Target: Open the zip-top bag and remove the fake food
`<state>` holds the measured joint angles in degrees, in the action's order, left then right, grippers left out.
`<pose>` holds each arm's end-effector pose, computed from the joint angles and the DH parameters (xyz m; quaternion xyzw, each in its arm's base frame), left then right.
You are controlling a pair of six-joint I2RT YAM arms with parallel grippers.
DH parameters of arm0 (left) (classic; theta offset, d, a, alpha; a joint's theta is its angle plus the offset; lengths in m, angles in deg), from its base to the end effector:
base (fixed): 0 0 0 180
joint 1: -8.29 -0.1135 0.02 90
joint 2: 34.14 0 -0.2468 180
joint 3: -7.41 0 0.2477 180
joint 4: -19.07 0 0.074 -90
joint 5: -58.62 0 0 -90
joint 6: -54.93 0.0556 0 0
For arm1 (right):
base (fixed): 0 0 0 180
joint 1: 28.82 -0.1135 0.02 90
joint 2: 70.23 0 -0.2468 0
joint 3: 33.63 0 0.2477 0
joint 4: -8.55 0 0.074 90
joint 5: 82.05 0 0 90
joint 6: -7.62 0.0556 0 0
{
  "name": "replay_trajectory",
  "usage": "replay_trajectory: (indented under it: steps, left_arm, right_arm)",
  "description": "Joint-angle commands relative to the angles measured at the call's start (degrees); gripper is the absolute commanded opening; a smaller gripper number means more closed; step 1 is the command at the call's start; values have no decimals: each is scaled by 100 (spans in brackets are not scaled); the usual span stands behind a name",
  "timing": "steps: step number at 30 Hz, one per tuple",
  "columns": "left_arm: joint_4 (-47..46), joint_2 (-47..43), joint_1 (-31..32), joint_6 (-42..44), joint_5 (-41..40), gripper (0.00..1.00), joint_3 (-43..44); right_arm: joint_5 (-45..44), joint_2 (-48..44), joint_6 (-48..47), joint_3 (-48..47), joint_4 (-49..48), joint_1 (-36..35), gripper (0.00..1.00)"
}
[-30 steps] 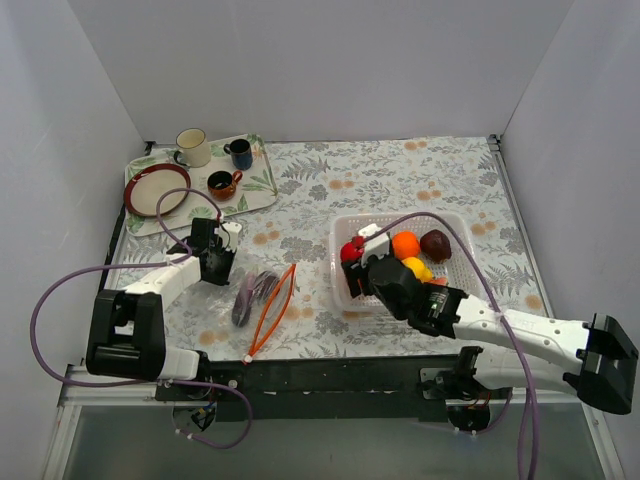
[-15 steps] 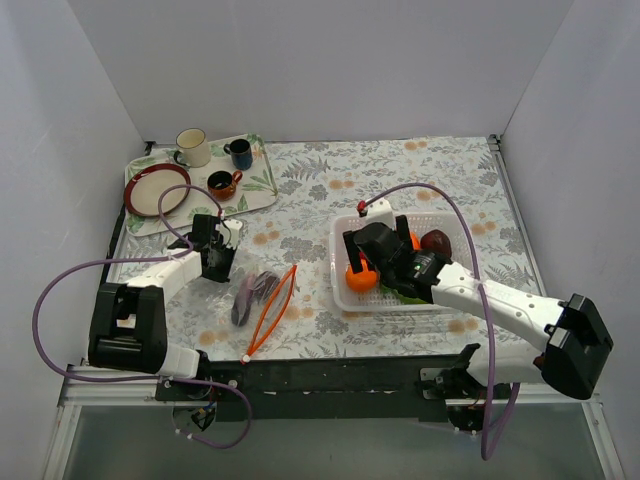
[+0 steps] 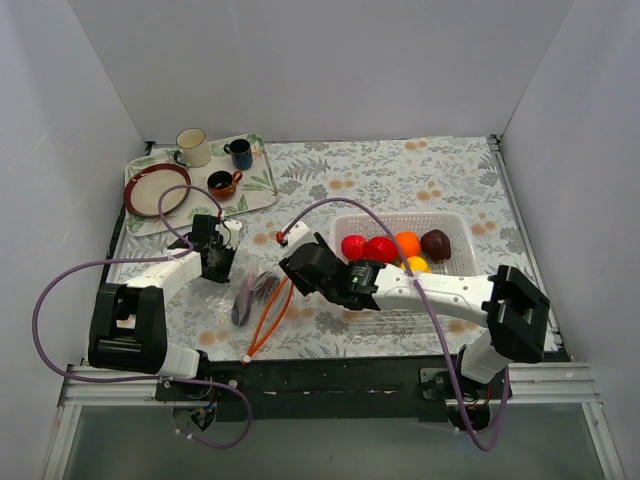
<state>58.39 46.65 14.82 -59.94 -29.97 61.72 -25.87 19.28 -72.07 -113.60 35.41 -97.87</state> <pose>0.2535 -0.0304 0.1285 -0.1533 0.9656 -0.0683 0.1985 0.1572 0.3241 0.2479 -0.3045 0.8086 0.0756 0.4978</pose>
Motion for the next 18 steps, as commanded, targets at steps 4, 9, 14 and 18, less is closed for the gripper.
replay_trajectory:
  steps: [4, 9, 14, 18]
  left_arm:
    - [265, -274, 16, 60, -71, 0, -100]
    - [247, -266, 16, 60, -71, 0, -153]
    - [239, -248, 16, 52, -62, 0, -145]
    - [221, -240, 16, 43, -53, 0, -118]
  right_arm:
    - [772, 400, 226, 311, -1090, 6, 17]
    - [947, 523, 121, 100, -1152, -108, 5]
    - [878, -30, -344, 696, -2231, -747, 10]
    - [1106, -40, -389, 1058, -2479, -916, 1]
